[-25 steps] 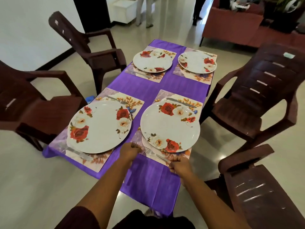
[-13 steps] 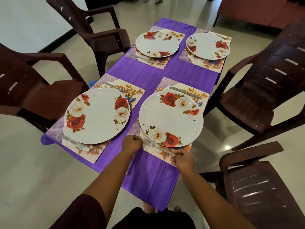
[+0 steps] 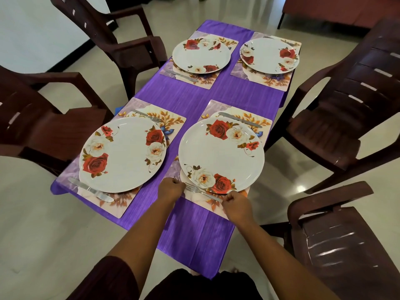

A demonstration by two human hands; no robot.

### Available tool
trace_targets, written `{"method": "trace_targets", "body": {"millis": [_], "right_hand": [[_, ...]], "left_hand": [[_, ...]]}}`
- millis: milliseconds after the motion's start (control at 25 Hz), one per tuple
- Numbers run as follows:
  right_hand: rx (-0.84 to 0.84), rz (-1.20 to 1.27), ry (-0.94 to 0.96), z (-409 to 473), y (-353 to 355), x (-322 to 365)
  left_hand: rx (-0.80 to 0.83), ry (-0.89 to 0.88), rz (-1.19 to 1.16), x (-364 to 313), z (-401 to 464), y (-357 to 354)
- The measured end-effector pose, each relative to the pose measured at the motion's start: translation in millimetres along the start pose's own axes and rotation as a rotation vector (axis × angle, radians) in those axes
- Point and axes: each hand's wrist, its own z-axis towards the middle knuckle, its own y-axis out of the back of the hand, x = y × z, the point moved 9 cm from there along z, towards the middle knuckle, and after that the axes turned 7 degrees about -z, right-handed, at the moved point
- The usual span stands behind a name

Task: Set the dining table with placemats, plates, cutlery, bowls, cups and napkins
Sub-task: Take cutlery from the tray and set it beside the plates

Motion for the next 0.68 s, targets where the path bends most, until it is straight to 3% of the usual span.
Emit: {"method": "trace_targets", "body": {"millis": [520, 680], "right_hand": [[-0.020, -0.103, 0.117, -4.6, 5.1, 6.8], [-0.020, -0.140, 0.157, -8.3, 11.3, 8.6]], "left_hand": [[-0.012, 0.004, -0.005, 6.8, 6.7, -2.8], [-0.001, 0.054, -0.122, 3.0, 1.0, 1.1]]}}
